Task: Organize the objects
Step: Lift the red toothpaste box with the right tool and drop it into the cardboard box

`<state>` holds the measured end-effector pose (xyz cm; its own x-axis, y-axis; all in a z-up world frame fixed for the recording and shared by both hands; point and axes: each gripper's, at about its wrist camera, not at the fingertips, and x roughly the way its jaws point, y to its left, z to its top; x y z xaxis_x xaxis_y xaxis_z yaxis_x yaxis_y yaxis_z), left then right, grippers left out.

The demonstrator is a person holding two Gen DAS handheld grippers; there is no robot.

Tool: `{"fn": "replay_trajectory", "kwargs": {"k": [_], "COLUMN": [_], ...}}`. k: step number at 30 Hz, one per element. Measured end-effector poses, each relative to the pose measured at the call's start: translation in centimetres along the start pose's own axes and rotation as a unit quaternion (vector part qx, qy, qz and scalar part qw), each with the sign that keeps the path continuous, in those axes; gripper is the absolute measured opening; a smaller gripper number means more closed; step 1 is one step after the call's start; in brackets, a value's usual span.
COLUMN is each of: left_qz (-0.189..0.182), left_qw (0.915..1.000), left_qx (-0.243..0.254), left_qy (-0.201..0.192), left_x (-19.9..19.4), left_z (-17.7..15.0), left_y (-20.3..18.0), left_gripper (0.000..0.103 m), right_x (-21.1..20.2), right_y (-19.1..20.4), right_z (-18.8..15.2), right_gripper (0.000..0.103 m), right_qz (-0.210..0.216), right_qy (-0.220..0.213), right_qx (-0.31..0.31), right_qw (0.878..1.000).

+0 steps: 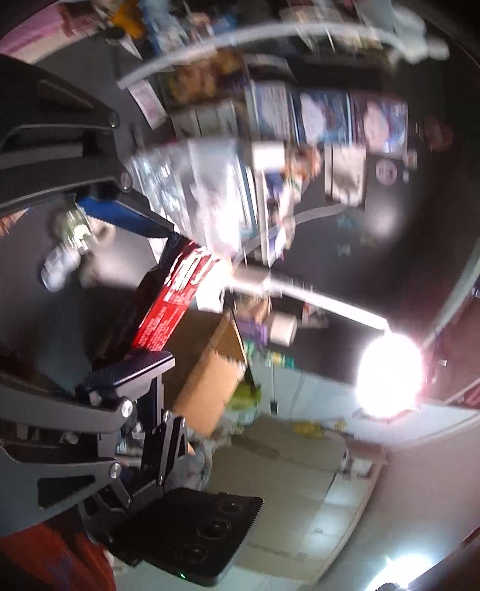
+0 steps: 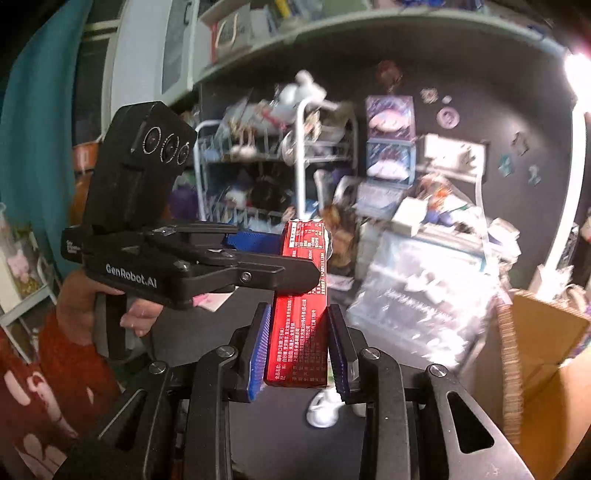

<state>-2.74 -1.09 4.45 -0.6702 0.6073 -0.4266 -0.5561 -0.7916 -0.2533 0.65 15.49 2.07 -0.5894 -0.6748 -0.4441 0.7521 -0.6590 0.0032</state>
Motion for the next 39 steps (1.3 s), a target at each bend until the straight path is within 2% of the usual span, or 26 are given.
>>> {"fn": "replay_trajectory", "kwargs": {"k": [2,3,6,9,14,19,20,22,23,25,26,27,32,34,36,38,39], "left_qz": [-0.021,-0.032,-0.055,-0.065,-0.071,-0.086,-0.086,-0.077,-0.073,-0.078,-0.078,-0.073,-0.054,-0.043,-0.027,-0.012,-0.001], "left_qw": [0.9997,0.9993,0.9974,0.9956,0.9912,0.9852,0.9843,0.9828,0.9833,0.9837,0.9842,0.9854,0.9904,0.9923,0.9942,0.9955,0.9962], "left_qx": [0.011,0.017,0.037,0.05,0.066,0.056,0.057,0.065,0.067,0.07,0.069,0.068,0.06,0.058,0.057,0.057,0.056], "left_qy": [0.005,0.009,0.027,0.046,0.09,0.137,0.143,0.155,0.153,0.146,0.144,0.138,0.112,0.101,0.087,0.075,0.066], "left_x": [1.2,2.1,4.7,7.2,11.6,15.3,15.7,16.4,16.5,16.2,16.0,15.7,13.8,12.7,11.2,9.7,8.7], "left_z": [1.4,2.1,4.2,5.8,7.4,7.6,7.6,7.4,7.4,7.5,7.5,7.6,8.0,8.1,8.0,7.7,7.5], "left_y": [-1.3,-2.2,-4.6,-6.4,-8.8,-9.4,-9.5,-9.8,-9.8,-9.9,-9.7,-9.6,-8.1,-7.4,-6.4,-5.7,-5.1], "left_gripper": [0.058,0.052,0.044,0.041,0.041,0.042,0.044,0.065,0.082,0.084,0.084,0.084,0.085,0.085,0.085,0.085,0.086], "right_x": [-1.6,-2.3,-4.3,-6.0,-7.9,-8.0,-7.9,-7.8,-7.9,-7.8,-7.7,-7.7,-7.4,-7.2,-7.0,-6.8,-6.7], "right_y": [-0.8,-1.2,-2.9,-5.1,-9.1,-12.4,-12.9,-13.6,-13.7,-13.7,-13.7,-13.8,-13.9,-13.9,-13.6,-13.0,-12.7], "right_z": [0.3,0.4,0.6,0.5,-0.1,-1.0,-1.1,-1.4,-1.6,-1.8,-1.7,-1.8,-1.5,-1.3,-0.9,-0.5,-0.3], "right_gripper": [0.025,0.025,0.025,0.025,0.025,0.025,0.025,0.026,0.027,0.041,0.058,0.063,0.066,0.076,0.095,0.103,0.103], "right_qz": [-0.017,-0.025,-0.048,-0.075,-0.096,-0.1,-0.1,-0.102,-0.108,-0.12,-0.124,-0.127,-0.132,-0.127,-0.126,-0.129,-0.126], "right_qy": [-0.012,-0.017,-0.026,-0.029,-0.005,0.037,0.046,0.061,0.069,0.079,0.083,0.084,0.087,0.089,0.085,0.073,0.066], "right_qx": [-0.003,-0.004,0.0,0.02,0.061,0.101,0.107,0.112,0.109,0.099,0.096,0.093,0.085,0.084,0.079,0.07,0.066], "right_qw": [1.0,1.0,0.998,0.997,0.993,0.989,0.988,0.986,0.986,0.985,0.984,0.984,0.984,0.984,0.985,0.986,0.988]}}
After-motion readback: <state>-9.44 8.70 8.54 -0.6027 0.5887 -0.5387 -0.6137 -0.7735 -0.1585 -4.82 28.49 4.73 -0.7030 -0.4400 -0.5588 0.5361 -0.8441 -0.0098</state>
